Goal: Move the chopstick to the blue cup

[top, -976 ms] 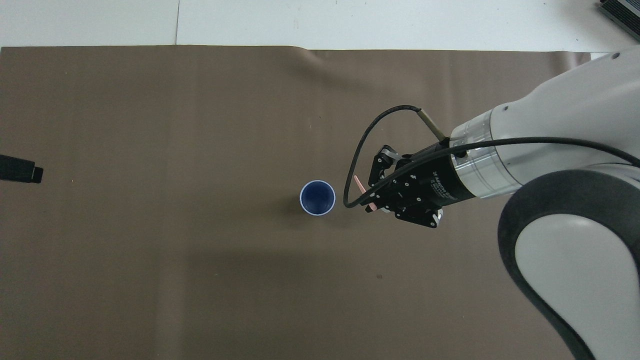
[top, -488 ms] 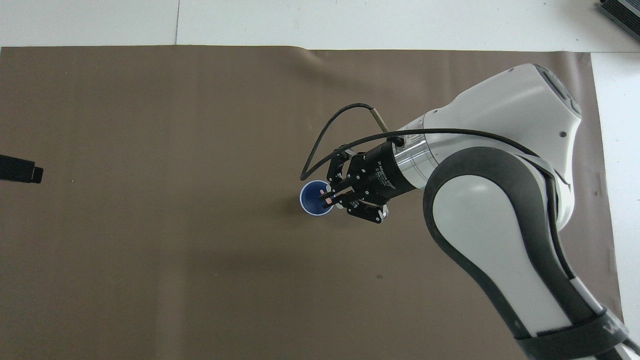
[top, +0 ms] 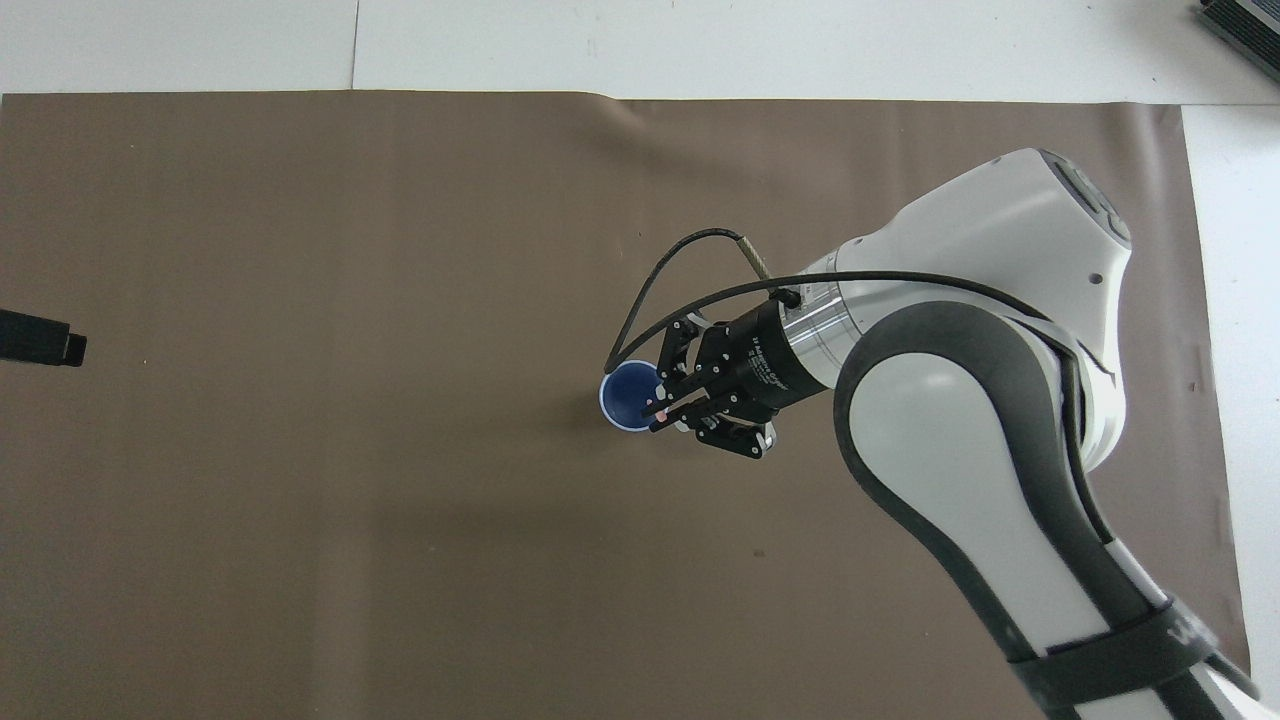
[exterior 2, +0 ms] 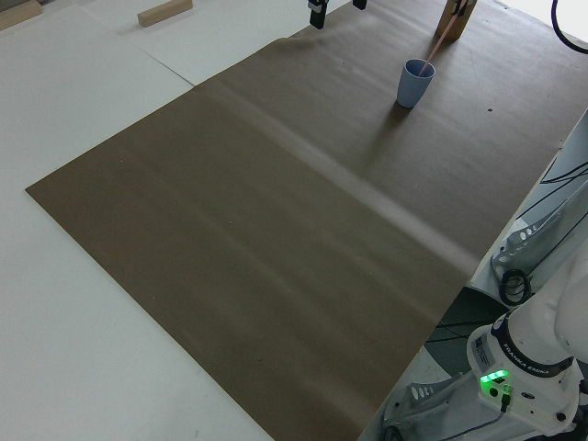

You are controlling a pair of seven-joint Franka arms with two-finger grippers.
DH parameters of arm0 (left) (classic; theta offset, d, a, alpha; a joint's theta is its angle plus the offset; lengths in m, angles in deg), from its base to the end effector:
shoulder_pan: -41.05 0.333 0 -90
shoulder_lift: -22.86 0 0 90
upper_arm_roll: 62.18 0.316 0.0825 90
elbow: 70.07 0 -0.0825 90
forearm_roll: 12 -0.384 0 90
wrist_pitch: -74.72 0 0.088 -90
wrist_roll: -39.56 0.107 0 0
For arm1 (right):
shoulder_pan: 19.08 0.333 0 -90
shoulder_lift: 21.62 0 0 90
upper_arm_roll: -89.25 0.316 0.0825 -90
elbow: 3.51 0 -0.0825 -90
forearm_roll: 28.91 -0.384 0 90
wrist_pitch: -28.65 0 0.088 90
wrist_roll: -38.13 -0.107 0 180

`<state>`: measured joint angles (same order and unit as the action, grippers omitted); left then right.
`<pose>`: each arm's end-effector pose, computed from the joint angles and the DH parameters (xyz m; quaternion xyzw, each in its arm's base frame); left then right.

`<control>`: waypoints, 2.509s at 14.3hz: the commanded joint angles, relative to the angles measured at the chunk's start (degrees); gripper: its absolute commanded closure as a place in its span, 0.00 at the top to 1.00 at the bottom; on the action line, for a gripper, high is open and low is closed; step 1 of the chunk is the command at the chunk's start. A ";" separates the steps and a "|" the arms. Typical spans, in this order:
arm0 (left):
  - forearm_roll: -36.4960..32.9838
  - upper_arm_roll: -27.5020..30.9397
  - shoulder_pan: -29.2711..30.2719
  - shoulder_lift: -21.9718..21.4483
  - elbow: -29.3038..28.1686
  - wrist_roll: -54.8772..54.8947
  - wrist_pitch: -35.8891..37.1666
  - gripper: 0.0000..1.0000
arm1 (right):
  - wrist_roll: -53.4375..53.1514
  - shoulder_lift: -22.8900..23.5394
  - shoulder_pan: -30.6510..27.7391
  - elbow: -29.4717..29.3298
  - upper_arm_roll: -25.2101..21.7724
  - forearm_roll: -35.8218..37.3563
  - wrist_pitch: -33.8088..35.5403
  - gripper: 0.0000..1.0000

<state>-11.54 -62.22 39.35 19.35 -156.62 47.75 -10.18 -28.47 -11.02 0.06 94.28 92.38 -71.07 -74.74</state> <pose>0.5253 -0.0169 0.6778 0.9961 -0.0870 0.0164 0.0031 0.5485 0.2830 0.4926 -0.8244 0.4424 0.2747 0.2217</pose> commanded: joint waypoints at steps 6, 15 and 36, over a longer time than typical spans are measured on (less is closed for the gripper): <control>-0.90 -0.66 0.82 -0.27 0.33 0.17 0.96 1.00 | -0.28 -0.05 0.81 0.57 -0.05 -1.52 -1.73 1.00; -0.90 -0.66 0.82 -0.27 0.33 0.17 1.05 1.00 | 1.90 -7.07 -0.16 -2.78 -0.49 14.97 3.53 1.00; -0.72 -0.66 0.82 -0.36 0.07 -0.01 0.70 1.00 | 48.49 -14.03 -17.37 -10.07 -0.93 42.34 17.50 1.00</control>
<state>-11.54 -62.22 39.35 19.35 -156.62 47.75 -10.14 17.96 -25.21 -15.18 86.33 90.79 -28.30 -60.92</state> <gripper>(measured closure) 0.000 0.000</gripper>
